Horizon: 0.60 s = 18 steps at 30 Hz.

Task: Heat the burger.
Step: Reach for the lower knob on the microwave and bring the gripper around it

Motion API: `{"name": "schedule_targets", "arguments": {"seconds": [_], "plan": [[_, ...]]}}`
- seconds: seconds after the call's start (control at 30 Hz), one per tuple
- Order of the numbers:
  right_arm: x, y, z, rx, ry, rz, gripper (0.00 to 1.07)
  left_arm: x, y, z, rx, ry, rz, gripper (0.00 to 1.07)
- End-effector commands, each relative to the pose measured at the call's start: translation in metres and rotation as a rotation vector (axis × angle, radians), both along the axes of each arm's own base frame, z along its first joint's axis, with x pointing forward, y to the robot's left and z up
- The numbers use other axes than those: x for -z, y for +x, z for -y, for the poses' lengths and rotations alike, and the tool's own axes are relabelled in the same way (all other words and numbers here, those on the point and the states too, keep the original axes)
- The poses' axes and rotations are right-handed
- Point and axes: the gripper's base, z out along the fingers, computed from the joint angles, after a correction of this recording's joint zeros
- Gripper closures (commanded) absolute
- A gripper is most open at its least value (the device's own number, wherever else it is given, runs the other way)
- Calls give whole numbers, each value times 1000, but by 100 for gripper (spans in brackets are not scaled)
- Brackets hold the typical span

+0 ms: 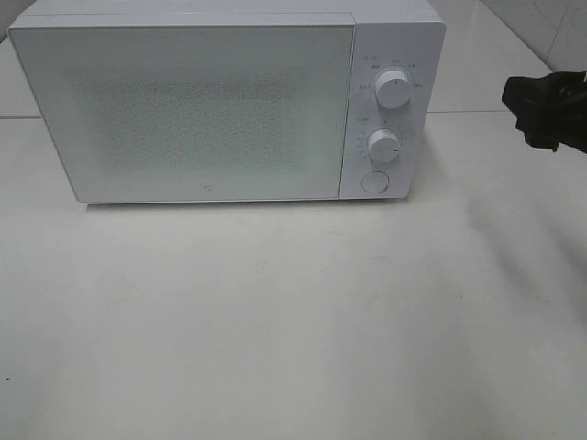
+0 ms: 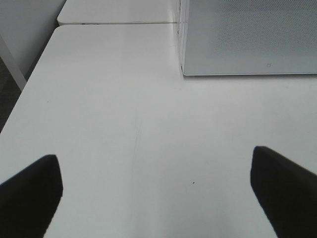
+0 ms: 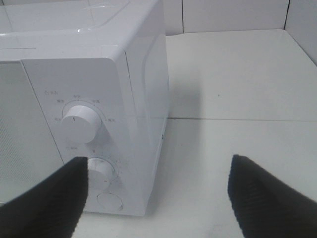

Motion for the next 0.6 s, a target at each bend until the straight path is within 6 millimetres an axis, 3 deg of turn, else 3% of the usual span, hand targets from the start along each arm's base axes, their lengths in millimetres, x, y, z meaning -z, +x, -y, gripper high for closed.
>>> {"name": "schedule_targets", "arguments": {"seconds": [0.03,0.3,0.6], "plan": [[9,5,-5,3,13,64,32,1,-4,0,-1,-2,25,9],[43,-1,-21,117,-94,75,32,1,-4,0,-1,-2,25,9],[55,-7,-53,127,-143,122,32,1,-4,0,-1,-2,25,9]]}}
